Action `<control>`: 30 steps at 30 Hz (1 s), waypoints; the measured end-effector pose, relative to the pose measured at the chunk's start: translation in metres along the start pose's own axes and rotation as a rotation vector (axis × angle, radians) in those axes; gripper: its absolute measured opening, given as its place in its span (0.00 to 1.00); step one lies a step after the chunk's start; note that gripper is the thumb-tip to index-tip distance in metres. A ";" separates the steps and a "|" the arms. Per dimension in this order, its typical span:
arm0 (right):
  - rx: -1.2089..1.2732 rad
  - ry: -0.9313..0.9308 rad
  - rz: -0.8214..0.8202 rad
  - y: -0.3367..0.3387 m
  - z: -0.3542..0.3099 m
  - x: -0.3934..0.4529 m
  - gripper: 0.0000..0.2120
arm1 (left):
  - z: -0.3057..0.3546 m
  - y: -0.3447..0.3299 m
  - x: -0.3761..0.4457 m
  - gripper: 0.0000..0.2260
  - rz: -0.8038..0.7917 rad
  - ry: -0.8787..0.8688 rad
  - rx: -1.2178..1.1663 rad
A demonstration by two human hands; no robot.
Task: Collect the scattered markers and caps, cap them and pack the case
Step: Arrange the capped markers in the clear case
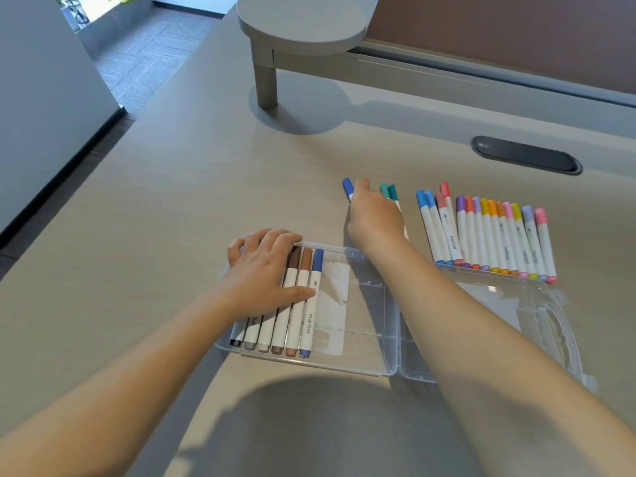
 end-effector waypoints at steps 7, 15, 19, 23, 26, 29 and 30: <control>0.469 0.016 -0.086 0.029 0.009 0.000 0.46 | 0.007 0.000 0.001 0.33 -0.018 -0.002 -0.060; 0.862 -0.067 -0.503 0.002 0.027 -0.035 0.26 | 0.009 0.011 0.000 0.20 0.136 0.066 -0.122; 0.889 -0.074 -0.607 -0.015 0.031 -0.052 0.20 | 0.009 0.011 -0.005 0.20 0.168 0.070 -0.111; 0.935 -0.066 -0.654 -0.018 0.028 -0.057 0.19 | 0.009 0.010 -0.009 0.21 0.156 0.056 -0.115; 0.963 -0.058 -0.680 -0.015 0.024 -0.058 0.17 | 0.009 0.009 -0.010 0.22 0.142 0.059 -0.108; 0.898 -0.027 -0.724 -0.019 0.017 -0.065 0.17 | 0.010 0.007 -0.009 0.22 0.130 0.058 -0.095; 0.862 -0.015 -0.721 -0.022 0.016 -0.067 0.16 | 0.010 0.007 -0.008 0.22 0.131 0.058 -0.098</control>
Point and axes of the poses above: each hand's wrist, its own x-axis towards the middle knuckle, its own y-axis out of the back of the hand, z = x × y, the point moved 7 cm from there along x, towards the middle knuckle, and after that the axes turned 12 degrees about -y, right-handed, at the moved point
